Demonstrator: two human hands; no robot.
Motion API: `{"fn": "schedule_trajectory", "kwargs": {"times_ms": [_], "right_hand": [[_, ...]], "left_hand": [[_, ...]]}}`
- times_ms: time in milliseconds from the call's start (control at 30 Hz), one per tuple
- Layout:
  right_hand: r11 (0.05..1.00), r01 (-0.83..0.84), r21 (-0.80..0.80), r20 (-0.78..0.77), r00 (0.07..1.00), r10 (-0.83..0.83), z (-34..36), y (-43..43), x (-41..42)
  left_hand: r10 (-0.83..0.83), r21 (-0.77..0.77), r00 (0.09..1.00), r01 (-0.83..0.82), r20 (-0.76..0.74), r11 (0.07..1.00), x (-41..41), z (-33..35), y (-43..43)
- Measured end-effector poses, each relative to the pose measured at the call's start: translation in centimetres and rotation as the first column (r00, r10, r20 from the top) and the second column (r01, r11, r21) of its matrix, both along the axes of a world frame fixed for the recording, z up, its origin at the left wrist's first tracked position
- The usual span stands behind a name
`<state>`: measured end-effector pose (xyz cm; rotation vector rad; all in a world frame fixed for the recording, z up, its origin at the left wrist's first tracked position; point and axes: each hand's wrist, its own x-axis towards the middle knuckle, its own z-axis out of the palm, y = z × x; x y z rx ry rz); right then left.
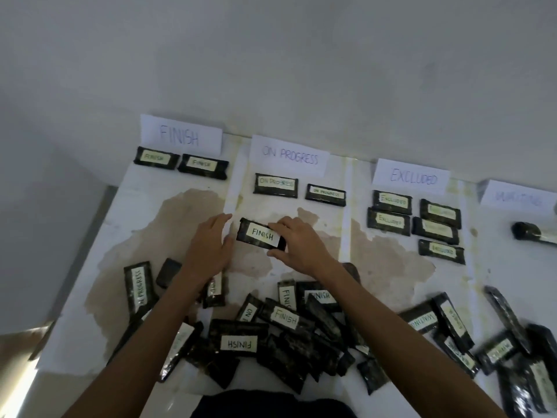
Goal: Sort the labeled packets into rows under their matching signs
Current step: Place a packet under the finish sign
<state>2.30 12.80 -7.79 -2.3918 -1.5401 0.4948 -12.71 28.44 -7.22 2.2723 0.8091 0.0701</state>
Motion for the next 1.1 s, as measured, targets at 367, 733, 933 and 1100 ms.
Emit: {"fn": "schedule_trajectory", "kwargs": {"times_ms": [367,733,933,1100], "right_hand": [[0.997,-0.053,-0.051,0.066,0.996,0.056,-2.1,14.0,-2.1],[0.990,0.030,-0.134,0.171,0.985,-0.006,-5.8,21.4,-0.6],[0.994,0.048,-0.099,0.115,0.993,-0.036,-5.7,21.1,-0.8],[0.986,0.163,-0.038,0.027,0.986,-0.162,-3.7,17.7,-4.7]], "left_hand": [[0.086,0.015,0.981,-0.084,-0.175,0.996,-3.7,-3.3,10.3],[0.023,0.063,0.971,-0.008,-0.237,0.998,-1.8,-5.4,13.4],[-0.042,0.078,0.964,0.065,-0.262,0.995,-2.0,-5.4,13.1],[-0.060,0.084,0.975,0.080,-0.215,0.993,-3.3,-4.8,10.8]]}}
